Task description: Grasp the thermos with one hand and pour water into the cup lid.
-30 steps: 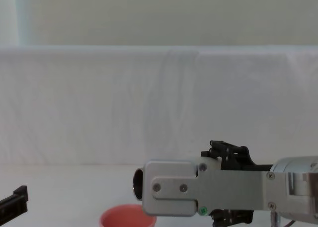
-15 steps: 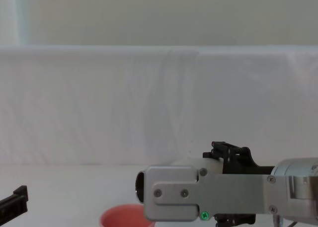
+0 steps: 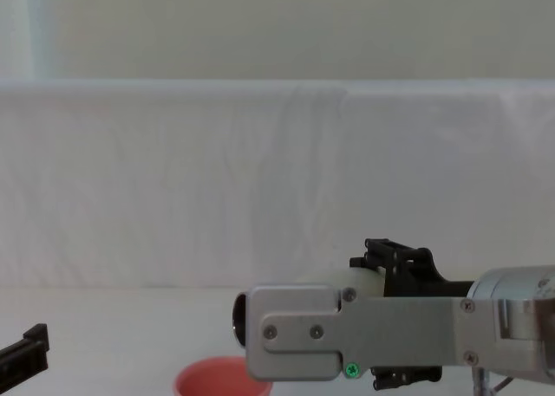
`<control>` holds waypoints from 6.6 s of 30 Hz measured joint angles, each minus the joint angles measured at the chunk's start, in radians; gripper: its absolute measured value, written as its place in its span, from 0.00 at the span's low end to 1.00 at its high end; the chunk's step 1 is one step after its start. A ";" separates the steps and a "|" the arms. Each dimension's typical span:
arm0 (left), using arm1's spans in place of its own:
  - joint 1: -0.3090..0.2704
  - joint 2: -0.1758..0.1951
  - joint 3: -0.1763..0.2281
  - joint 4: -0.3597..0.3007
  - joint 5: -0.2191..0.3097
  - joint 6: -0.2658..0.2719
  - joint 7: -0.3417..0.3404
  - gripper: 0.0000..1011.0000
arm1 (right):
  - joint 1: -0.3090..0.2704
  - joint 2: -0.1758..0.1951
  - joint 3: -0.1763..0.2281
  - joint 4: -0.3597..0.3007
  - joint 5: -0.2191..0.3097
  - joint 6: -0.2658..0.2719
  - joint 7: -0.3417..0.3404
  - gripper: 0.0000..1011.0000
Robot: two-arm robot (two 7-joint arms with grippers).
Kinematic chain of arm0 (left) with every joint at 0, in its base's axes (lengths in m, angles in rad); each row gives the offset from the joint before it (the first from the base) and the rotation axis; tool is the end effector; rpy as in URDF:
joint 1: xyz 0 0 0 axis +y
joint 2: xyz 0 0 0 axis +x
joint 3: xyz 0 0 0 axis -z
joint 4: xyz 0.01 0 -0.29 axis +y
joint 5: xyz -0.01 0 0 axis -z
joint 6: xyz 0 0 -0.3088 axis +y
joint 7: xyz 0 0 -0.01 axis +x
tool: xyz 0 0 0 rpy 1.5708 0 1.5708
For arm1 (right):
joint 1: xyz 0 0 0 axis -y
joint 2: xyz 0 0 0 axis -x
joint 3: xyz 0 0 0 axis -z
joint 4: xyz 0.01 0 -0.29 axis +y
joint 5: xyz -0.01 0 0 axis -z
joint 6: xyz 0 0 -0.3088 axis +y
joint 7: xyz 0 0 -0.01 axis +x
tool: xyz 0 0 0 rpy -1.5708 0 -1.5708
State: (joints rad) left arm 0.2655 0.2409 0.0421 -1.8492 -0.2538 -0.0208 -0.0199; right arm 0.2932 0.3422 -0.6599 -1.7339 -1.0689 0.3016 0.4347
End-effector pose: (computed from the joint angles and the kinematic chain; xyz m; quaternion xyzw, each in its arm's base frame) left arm 0.2529 0.0375 -0.2853 -0.0174 0.0064 0.6616 0.7496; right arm 0.3352 0.1026 -0.2137 -0.4455 -0.5023 -0.3207 0.6681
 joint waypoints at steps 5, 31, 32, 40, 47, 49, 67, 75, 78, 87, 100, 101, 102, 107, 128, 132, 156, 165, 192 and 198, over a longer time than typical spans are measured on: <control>0.000 0.000 0.000 0.000 0.000 0.000 0.000 0.99 | 0.004 0.002 -0.005 0.000 -0.008 -0.002 0.002 0.95; 0.000 0.000 0.000 0.000 0.000 0.000 0.000 0.99 | 0.015 0.007 -0.025 0.004 -0.046 -0.005 0.005 0.95; 0.000 0.000 0.000 0.000 0.000 0.000 0.000 0.99 | 0.014 0.007 -0.025 0.003 -0.047 -0.005 0.006 0.95; 0.000 0.000 0.000 0.000 0.000 0.000 0.000 0.99 | 0.013 0.007 -0.025 0.002 -0.049 -0.003 0.008 0.95; 0.000 0.000 0.000 0.000 0.000 0.000 0.000 0.99 | 0.013 0.006 -0.024 0.000 -0.051 -0.002 0.010 0.95; 0.000 0.000 0.000 0.000 0.000 0.000 0.000 0.99 | 0.013 0.006 -0.024 0.000 -0.052 -0.002 0.010 0.95; 0.000 0.000 0.000 0.000 0.000 0.000 0.000 0.99 | 0.015 0.005 -0.025 -0.001 -0.057 0.000 0.013 0.95; 0.000 0.000 0.000 0.000 0.000 0.000 0.000 0.99 | 0.017 0.002 -0.026 0.001 -0.058 0.003 0.018 0.95; 0.000 0.000 0.000 0.000 0.000 0.000 0.000 0.99 | 0.017 0.002 -0.026 0.001 -0.058 0.003 0.018 0.95; 0.000 0.000 0.000 0.000 0.000 0.000 0.000 0.99 | -0.004 0.000 0.002 -0.017 -0.023 0.004 0.002 0.95; 0.000 0.000 0.000 0.000 0.000 0.000 0.000 0.99 | -0.092 -0.021 0.130 -0.091 0.170 -0.023 -0.069 0.95; 0.000 0.000 0.000 0.000 0.000 0.000 0.000 0.99 | -0.092 -0.021 0.130 -0.091 0.170 -0.023 -0.069 0.95; 0.000 0.000 0.000 0.000 0.000 0.000 0.000 0.99 | -0.101 -0.027 0.151 -0.096 0.203 -0.030 -0.077 0.95; 0.000 0.000 0.000 0.000 0.000 0.000 0.000 0.99 | -0.127 -0.050 0.211 -0.098 0.308 -0.053 -0.099 0.95; 0.000 0.000 0.000 0.000 0.000 0.000 0.000 0.99 | -0.143 -0.173 0.382 0.019 0.764 -0.162 -0.135 0.95; 0.000 0.000 0.000 0.000 0.000 0.000 0.000 0.99 | -0.124 -0.202 0.394 0.064 0.842 -0.176 -0.131 0.95; 0.000 0.000 0.000 0.000 0.000 0.000 0.000 0.99 | -0.046 -0.268 0.378 0.223 1.082 -0.202 -0.090 0.95; 0.000 0.000 0.000 0.000 0.000 0.000 0.000 0.99 | -0.034 -0.276 0.351 0.260 1.119 -0.212 -0.094 0.95; 0.000 0.000 0.000 0.000 0.000 0.000 0.000 0.99 | -0.025 -0.241 0.303 0.287 1.200 -0.205 -0.133 0.95; 0.000 0.000 0.000 0.000 0.000 0.000 0.000 0.99 | -0.024 -0.233 0.294 0.289 1.216 -0.204 -0.139 0.95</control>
State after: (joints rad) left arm 0.2655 0.2410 0.0421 -1.8492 -0.2538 -0.0207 -0.0199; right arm 0.2688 0.1090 -0.3657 -1.4450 0.1471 0.0976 0.2956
